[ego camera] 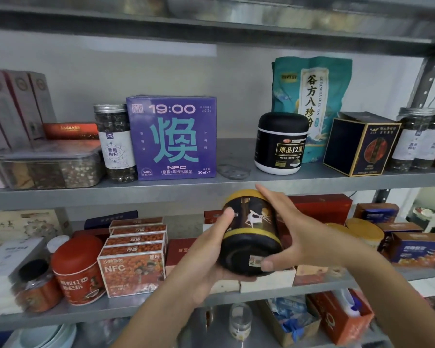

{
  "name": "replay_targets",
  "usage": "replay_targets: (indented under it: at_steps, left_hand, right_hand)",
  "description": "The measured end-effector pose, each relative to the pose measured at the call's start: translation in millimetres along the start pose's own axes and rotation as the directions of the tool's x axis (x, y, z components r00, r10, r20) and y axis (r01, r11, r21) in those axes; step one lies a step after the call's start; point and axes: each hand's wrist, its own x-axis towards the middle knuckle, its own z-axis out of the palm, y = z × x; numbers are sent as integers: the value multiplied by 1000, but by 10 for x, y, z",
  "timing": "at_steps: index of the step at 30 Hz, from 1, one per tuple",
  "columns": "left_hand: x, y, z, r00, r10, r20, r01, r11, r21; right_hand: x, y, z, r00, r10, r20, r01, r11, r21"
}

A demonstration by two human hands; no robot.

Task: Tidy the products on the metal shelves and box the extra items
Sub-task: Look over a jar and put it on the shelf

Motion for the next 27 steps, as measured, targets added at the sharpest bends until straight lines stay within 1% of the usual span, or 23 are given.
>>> replay_targets:
  at_steps: [1, 3, 4, 6, 8, 10, 11, 12, 13, 14, 15, 16, 17, 19, 20, 23, 25, 27]
  left_hand:
    - [-5, 3, 14, 994, 105, -24, -102, 988, 117]
    - [16, 17, 24, 953, 302, 6, -286, 896, 340]
    - [40, 32, 20, 927, 371, 55, -362, 849, 385]
    - [116, 79, 0, 869, 472, 151, -491, 780, 387]
    - [226, 127, -51, 814, 539, 218, -580, 723, 375]
    - [330, 186, -122, 751, 600, 276, -658, 643, 392]
    - [389, 213, -176, 714, 641, 281, -688, 569, 451]
    - [457, 239, -255, 661, 698, 273, -697, 438, 567]
    - [543, 264, -362, 597, 753, 277, -636, 234, 735]
    - [628, 276, -487, 545, 791, 278, -462, 7, 887]
    - [699, 276, -607, 507, 814, 285, -239, -186, 953]
    - [749, 260, -717, 496, 814, 302, -57, -317, 947]
    - [790, 223, -811, 507, 801, 318, 53, -397, 916]
    - [886, 123, -952, 517, 774, 365, 155, -504, 850]
    - [942, 92, -1000, 504, 770, 391, 184, -538, 823]
    - [1063, 71, -1052, 441, 794, 419, 264, -561, 785]
    - [1100, 62, -1055, 402, 802, 441, 290, -569, 769]
    - [1113, 58, -1068, 385, 802, 457, 301, -577, 759]
  right_hand:
    - [0, -38, -44, 1000, -13, -3, 13, 1000, -12]
    - [0, -121, -93, 996, -54, -75, 47, 995, -88]
    - [-1, -171, -95, 990, -82, -114, 64, 986, -156]
    - [12, -265, -87, 967, -180, -178, 118, 943, -311]
    - [49, -319, -98, 914, -327, -242, 176, 855, -488]
    - [124, -327, -124, 851, -434, -297, 176, 767, -617]
    - [177, -305, -137, 819, -478, -318, 174, 735, -655]
    - [239, -278, -153, 785, -517, -341, 175, 713, -679]
    - [303, -247, -168, 751, -549, -367, 175, 701, -691]
    - [371, -212, -187, 720, -572, -394, 176, 699, -694]
    - [442, -171, -210, 696, -586, -415, 174, 698, -695]
    - [514, -122, -233, 681, -593, -430, 166, 697, -698]
    - [586, -71, -258, 674, -593, -441, 151, 695, -703]
    - [715, 14, -303, 677, -572, -462, 107, 698, -708]
    - [767, 44, -331, 679, -559, -476, 80, 701, -709]
    - [881, 77, -422, 687, -539, -487, 17, 682, -732]
    - [938, 61, -461, 696, -533, -480, -15, 658, -752]
    - [994, 31, -466, 714, -511, -478, -60, 636, -769]
